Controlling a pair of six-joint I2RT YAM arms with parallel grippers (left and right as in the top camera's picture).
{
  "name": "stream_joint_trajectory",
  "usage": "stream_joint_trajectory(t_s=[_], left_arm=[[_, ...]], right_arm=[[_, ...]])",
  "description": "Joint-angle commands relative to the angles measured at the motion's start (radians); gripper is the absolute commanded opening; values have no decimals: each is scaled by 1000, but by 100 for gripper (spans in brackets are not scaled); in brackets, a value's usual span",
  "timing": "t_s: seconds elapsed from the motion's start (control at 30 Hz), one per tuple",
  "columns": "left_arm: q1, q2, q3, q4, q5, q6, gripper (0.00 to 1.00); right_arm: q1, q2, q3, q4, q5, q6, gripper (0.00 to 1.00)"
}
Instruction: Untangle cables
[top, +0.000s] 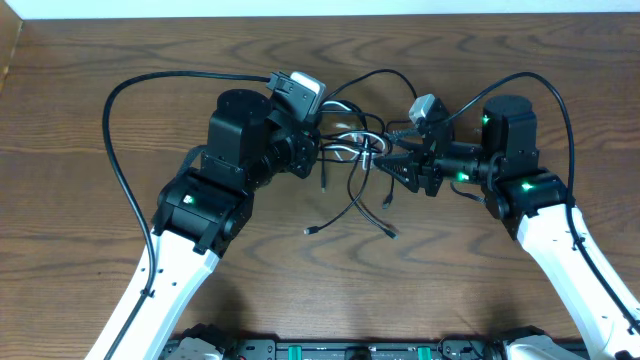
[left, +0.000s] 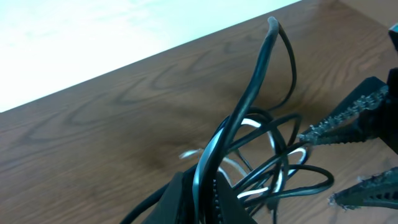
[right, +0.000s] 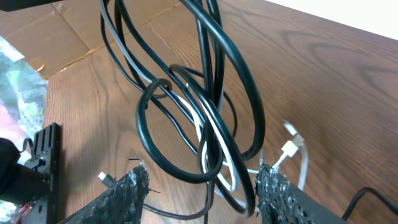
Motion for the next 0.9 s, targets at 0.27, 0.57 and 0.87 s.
stream_joint_trajectory(t_s=[0.27, 0.57, 0.87], left_arm=[[4, -2, 10, 25, 136, -16, 7], [4, -2, 9, 24, 135, -16, 8], [4, -2, 9, 29, 135, -16, 8]], right_arm=[[5, -14, 5, 7, -13, -25, 45], [5, -14, 5, 26, -13, -24, 34], [5, -14, 5, 26, 18, -8, 36]])
